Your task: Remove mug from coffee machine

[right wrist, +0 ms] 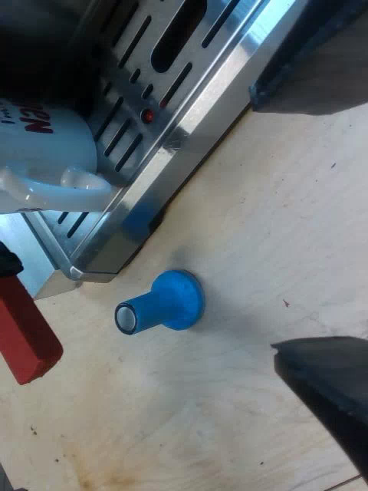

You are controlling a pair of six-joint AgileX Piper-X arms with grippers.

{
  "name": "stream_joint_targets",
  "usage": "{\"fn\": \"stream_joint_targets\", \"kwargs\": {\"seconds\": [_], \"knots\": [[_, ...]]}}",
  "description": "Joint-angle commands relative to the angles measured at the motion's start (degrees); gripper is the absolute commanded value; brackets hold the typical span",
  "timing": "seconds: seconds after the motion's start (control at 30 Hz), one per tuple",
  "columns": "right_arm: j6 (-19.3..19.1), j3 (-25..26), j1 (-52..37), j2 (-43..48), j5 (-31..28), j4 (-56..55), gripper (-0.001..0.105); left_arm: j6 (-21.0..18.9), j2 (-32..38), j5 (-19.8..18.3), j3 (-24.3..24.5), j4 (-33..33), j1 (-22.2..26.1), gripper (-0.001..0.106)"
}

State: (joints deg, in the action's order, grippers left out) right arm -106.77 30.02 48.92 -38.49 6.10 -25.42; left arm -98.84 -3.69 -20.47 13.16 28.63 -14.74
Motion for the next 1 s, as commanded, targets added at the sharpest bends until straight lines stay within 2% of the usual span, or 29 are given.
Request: {"fn": "stream_joint_targets", "kwargs": {"seconds": [0.03,0.13,0.3,0.4,0.5,0.67,0.83,0.93,1.0], "knots": [[-3.9,0.3,0.2,-0.3,-1.2,1.3,0.063,0.2,-0.1,0.3,0.0,-0.2,-0.3,0.08],[-5.4,0.0,0.2,-1.2,-1.2,2.7,0.063,0.2,-0.1,0.1,0.0,-0.2,-0.3,0.08],[-5.3,-2.7,0.2,-4.0,-1.2,11.4,0.063,0.2,-0.1,0.1,0.0,-0.2,-0.3,0.08],[-5.3,-3.3,0.2,-4.4,-1.2,12.7,0.063,0.2,-0.1,0.1,0.0,-0.2,-0.3,0.08],[-4.9,-7.3,2.2,-8.4,-1.2,24.6,0.063,0.2,-0.1,-2.8,0.0,-1.1,-0.3,0.08],[-4.9,-9.6,5.9,-12.8,-3.7,31.8,0.063,0.2,-0.1,-8.1,0.0,-3.0,-0.3,0.08],[-4.9,-9.6,9.9,-17.7,-9.1,38.0,0.063,0.2,-0.1,-8.6,0.0,-3.3,-0.3,0.08],[-3.1,-9.6,11.1,-20.5,-12.0,42.0,0.063,0.2,-0.1,-8.6,0.0,-3.3,-0.3,0.08],[0.8,-9.6,11.4,-23.3,-13.7,45.8,0.063,0.2,-0.1,-8.6,0.0,-3.3,-0.3,0.08]]}}
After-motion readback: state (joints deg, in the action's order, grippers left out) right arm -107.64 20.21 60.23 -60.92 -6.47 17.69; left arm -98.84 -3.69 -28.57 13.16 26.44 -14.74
